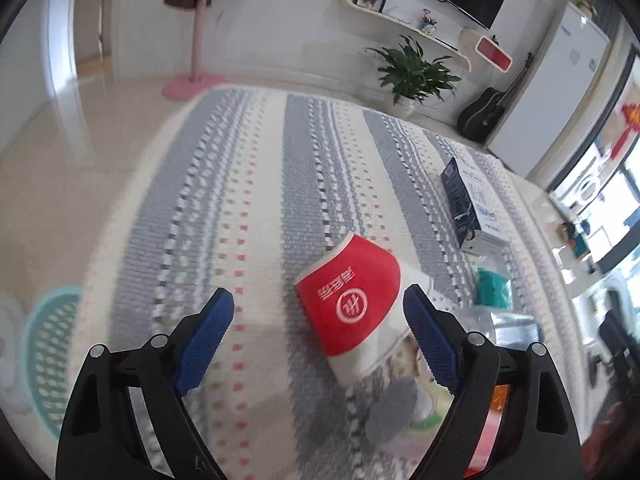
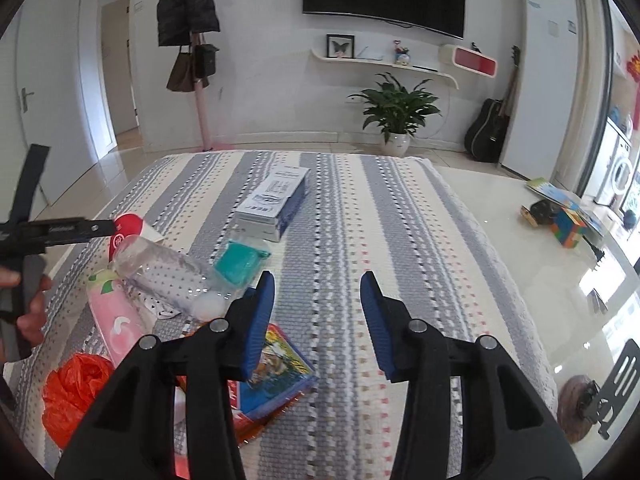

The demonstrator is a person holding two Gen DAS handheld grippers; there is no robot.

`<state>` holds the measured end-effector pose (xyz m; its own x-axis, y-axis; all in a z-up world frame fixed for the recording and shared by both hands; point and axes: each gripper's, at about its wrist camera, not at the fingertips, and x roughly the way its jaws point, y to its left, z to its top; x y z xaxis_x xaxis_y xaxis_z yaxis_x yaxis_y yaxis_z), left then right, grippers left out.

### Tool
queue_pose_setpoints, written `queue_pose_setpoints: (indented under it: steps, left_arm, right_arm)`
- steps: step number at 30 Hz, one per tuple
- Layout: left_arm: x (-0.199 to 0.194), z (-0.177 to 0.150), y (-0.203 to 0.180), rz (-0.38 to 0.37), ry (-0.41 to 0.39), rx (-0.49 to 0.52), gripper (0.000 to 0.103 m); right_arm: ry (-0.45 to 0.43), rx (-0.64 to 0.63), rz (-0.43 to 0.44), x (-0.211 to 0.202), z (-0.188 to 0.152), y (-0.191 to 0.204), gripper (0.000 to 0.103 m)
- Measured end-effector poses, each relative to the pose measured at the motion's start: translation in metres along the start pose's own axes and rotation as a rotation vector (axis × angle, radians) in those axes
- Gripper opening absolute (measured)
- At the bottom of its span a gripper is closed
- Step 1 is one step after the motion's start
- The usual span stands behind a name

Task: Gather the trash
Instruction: 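Grasp the red-and-white cup with the left gripper while the right reaches the bottle, then grasp the clear plastic bottle with the right gripper and lift it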

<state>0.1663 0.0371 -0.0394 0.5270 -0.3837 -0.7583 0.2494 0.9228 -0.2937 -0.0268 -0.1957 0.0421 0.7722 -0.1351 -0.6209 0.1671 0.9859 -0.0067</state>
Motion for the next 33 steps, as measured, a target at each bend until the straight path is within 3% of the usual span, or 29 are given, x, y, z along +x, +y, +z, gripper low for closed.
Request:
queue_pose_setpoints:
  steps: [2,8,12,14,15,20,22,30,33]
  left_arm:
    - [0.012,0.003,0.001,-0.024,0.029,-0.024,0.084]
    - [0.042,0.003,-0.015,0.003,0.083,-0.009,0.084]
    - [0.048,0.007,-0.022,0.024,0.074,0.002,0.081]
    - [0.049,0.010,-0.023,0.021,0.073,-0.007,0.063]
    - [0.049,0.011,-0.023,0.013,0.074,-0.011,0.060]
    - [0.041,0.012,-0.031,-0.025,0.046,0.016,0.032]
    - [0.030,0.012,-0.033,-0.008,0.020,0.029,0.027]
    - [-0.002,0.006,-0.027,-0.022,-0.047,0.057,0.027]
    - [-0.011,0.005,-0.023,-0.031,-0.065,0.047,0.027]
  right_arm:
    - [0.003,-0.016,0.006,0.003,0.001,0.007,0.041]
    - [0.006,-0.049,0.067,0.012,0.009,0.024,0.041]
    - [0.029,-0.068,0.135,0.024,0.015,0.036,0.043]
    - [0.054,-0.079,0.191,0.033,0.016,0.042,0.057]
    - [0.072,-0.086,0.228,0.040,0.017,0.045,0.065]
    - [0.147,-0.155,0.307,0.066,0.020,0.057,0.066]
    - [0.164,-0.203,0.321,0.073,0.022,0.064,0.066]
    - [0.183,-0.297,0.356,0.082,0.020,0.089,0.069]
    - [0.189,-0.325,0.322,0.089,0.020,0.101,0.070]
